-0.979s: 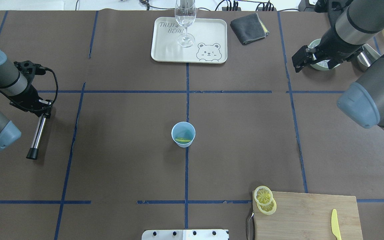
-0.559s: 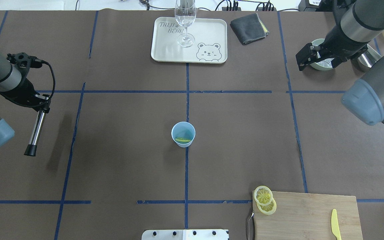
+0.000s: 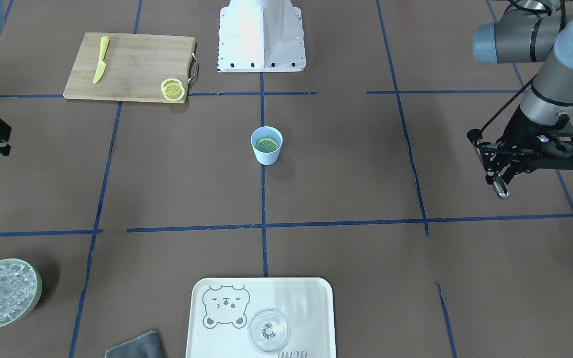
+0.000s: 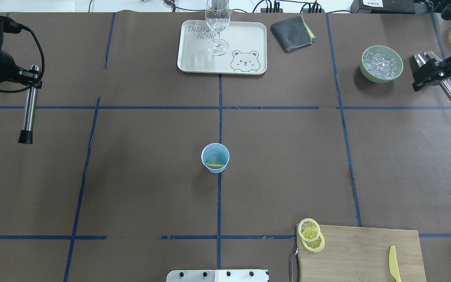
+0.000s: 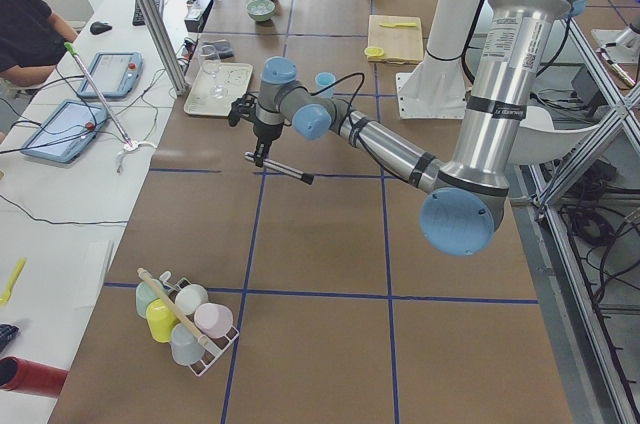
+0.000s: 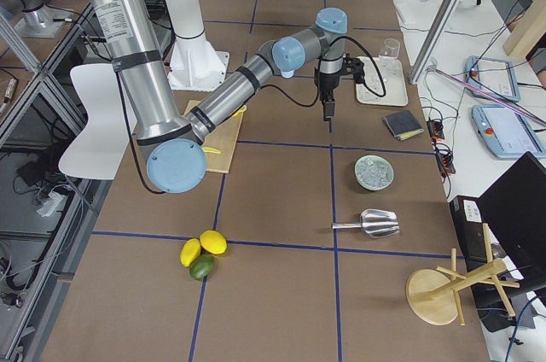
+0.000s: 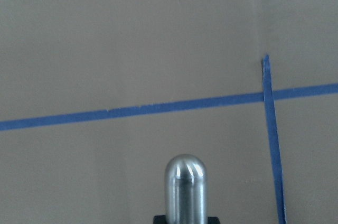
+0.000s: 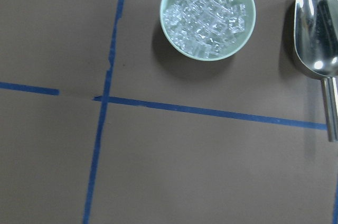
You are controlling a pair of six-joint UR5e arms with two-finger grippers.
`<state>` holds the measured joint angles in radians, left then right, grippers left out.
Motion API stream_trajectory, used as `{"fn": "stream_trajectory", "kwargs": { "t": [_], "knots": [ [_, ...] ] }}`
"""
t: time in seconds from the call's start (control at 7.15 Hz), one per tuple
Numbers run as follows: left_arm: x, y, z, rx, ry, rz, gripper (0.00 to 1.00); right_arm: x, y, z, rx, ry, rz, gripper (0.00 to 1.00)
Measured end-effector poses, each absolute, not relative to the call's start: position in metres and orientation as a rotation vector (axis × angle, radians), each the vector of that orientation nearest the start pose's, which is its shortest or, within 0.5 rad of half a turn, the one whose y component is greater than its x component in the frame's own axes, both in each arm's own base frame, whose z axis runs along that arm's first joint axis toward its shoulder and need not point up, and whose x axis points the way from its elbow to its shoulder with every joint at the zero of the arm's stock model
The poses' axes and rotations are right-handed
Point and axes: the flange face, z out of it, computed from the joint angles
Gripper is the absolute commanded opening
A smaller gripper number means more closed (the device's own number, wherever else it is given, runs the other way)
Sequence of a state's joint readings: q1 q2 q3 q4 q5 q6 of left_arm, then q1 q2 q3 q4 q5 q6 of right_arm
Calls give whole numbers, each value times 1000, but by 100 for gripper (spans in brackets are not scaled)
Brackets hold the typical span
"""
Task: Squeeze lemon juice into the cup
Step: 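Lift the steel muddler upright with the left gripper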
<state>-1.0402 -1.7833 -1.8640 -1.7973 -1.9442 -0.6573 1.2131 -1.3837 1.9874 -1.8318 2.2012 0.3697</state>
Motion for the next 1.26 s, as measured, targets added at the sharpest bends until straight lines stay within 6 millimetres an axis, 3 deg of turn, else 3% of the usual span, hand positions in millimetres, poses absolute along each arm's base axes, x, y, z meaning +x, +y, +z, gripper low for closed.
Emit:
{"fn": "stream_trajectory", "kwargs": {
  "t": [0.14, 0.42, 0.7, 0.98, 1.26],
  "knots": [
    [193, -540, 368, 508, 676, -10, 0, -86, -508, 425, 69, -701, -89, 100],
    [178, -535, 324, 656, 662, -43, 0, -51, -496, 463, 27, -717, -63, 100],
    [168, -529, 281, 766, 680, -61, 0, -34, -486, 493, 16, -717, -61, 100],
    [152, -522, 255, 882, 661, -116, 0, -25, -495, 515, 50, -724, -55, 100],
    [146, -515, 235, 960, 693, -178, 0, -22, -501, 524, 74, -728, -57, 100]
  ]
}}
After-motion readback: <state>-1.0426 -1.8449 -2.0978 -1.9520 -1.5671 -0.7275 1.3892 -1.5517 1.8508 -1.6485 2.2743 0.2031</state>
